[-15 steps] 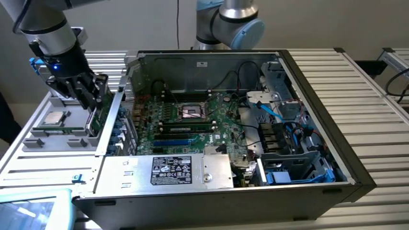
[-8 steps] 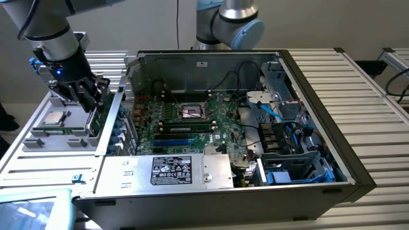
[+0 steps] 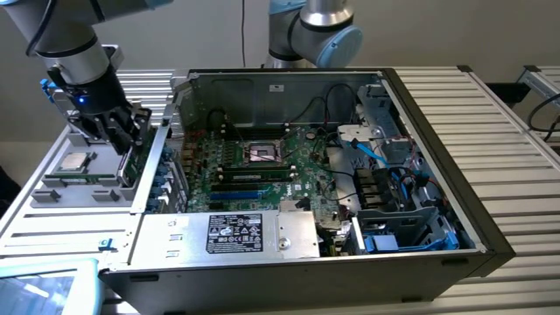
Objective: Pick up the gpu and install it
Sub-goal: 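Pick up the gpu and move the gpu toward the slot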
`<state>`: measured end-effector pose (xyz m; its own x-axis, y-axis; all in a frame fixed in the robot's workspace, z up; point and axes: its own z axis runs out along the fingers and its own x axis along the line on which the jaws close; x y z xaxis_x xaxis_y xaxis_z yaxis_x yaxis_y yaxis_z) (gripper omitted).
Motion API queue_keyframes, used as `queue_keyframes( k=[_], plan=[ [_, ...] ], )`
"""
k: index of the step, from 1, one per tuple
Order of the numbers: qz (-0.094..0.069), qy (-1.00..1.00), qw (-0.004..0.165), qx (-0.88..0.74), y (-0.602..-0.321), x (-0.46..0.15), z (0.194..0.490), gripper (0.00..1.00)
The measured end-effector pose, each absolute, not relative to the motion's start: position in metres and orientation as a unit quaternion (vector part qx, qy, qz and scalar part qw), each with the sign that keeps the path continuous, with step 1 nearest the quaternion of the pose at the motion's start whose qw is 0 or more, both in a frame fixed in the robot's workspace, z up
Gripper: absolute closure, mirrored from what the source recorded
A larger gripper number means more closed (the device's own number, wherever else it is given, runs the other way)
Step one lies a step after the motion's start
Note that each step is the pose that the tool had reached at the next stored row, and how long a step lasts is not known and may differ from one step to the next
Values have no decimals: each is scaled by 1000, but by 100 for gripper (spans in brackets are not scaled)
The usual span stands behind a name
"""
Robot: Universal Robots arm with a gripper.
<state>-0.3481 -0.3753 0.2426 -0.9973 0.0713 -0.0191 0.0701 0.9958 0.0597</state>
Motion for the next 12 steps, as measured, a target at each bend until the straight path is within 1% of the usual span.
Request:
queue_keyframes(
  k=[12],
  plan=[
    [29,999,10,35,-375,-345,242,57]
  ],
)
